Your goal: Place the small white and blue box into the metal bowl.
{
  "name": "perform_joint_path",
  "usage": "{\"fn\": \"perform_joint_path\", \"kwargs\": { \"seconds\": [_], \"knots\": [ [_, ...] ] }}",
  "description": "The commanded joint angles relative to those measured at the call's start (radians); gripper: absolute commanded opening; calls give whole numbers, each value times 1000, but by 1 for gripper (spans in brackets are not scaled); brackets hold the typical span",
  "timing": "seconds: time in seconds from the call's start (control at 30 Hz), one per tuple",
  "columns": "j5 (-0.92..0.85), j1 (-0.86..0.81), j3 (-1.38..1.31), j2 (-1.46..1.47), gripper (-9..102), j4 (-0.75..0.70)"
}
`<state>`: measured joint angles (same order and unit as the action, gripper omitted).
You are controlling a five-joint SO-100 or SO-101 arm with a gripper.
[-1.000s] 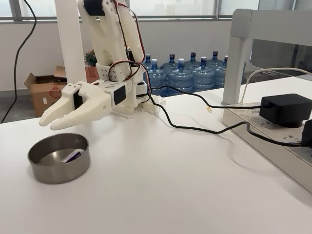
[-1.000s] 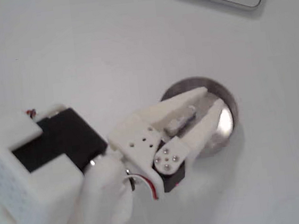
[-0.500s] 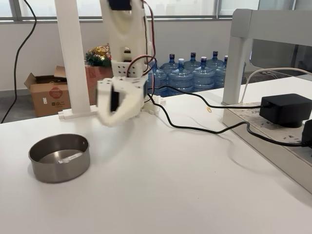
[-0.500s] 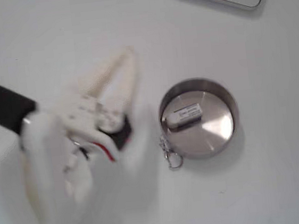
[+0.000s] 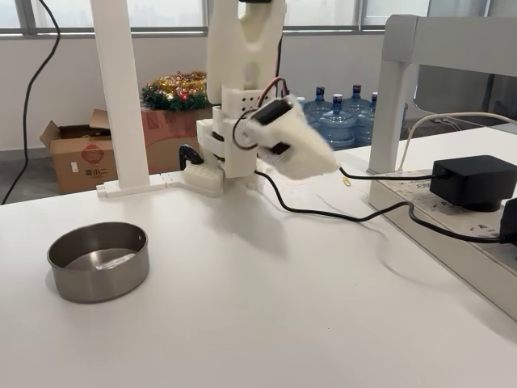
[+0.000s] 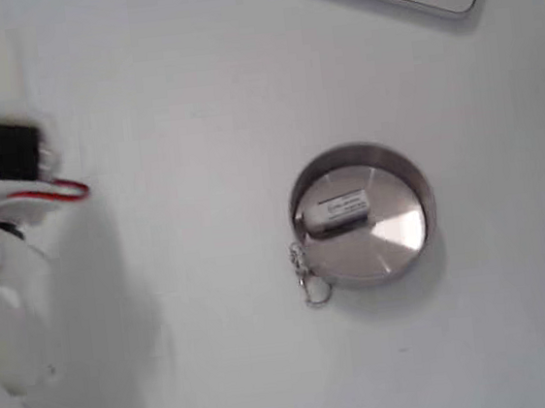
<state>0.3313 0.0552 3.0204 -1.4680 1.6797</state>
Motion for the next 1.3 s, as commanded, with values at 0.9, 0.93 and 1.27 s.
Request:
{"fn": "perform_joint_path", "kwargs": {
  "seconds": [0.9, 0.93, 1.27],
  "knots": [
    [-337, 152, 190, -2037, -4, -2753],
    [-337, 140, 190, -2037, -4, -2757],
    [-325, 78, 189, -2040, -4, -2770]
  ]
}}
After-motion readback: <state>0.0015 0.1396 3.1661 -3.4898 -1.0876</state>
